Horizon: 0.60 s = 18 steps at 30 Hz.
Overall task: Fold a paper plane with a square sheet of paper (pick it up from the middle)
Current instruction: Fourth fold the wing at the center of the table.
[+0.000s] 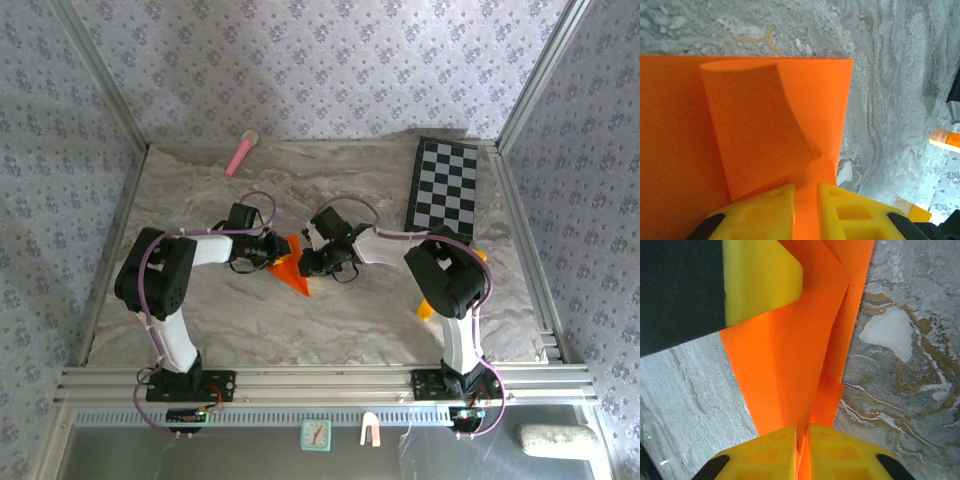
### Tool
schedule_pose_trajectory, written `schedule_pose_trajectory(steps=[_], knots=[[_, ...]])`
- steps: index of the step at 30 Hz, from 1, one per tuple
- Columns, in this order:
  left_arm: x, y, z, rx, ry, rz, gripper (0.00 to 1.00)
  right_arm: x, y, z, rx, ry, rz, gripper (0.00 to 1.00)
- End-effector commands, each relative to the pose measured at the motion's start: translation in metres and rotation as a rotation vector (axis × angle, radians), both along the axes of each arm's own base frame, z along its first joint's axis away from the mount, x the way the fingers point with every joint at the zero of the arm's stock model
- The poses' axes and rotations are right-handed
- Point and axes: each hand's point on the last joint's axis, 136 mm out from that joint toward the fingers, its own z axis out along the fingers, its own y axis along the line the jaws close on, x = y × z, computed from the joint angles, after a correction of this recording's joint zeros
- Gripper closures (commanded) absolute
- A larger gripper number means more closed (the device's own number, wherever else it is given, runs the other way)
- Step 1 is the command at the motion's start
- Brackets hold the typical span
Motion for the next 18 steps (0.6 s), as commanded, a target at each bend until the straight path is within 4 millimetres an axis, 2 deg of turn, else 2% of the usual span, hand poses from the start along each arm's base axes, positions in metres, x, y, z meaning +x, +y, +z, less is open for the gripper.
schedule_pose_trajectory(steps=[1,13,14,18], knots=[[0.005,-0.003,0.014,-0.012,-0.035,0.002,0.8,-0.004,-0.002,-0.011,-0.031,0.039,-0.006,0.88],[0.007,-0.006,0.036,-0.047,-0.092,-0.001,0.75,-0.003,-0.015,-0.024,-0.085,0.062,-0.052,0.93],[0.007,-0.006,0.038,-0.052,-0.099,-0.001,0.74,-0.011,-0.024,-0.036,-0.113,0.089,-0.055,0.94],[0.003,-0.006,0.042,-0.07,-0.113,-0.003,0.72,-0.012,-0.029,-0.04,-0.133,0.096,-0.065,0.94]])
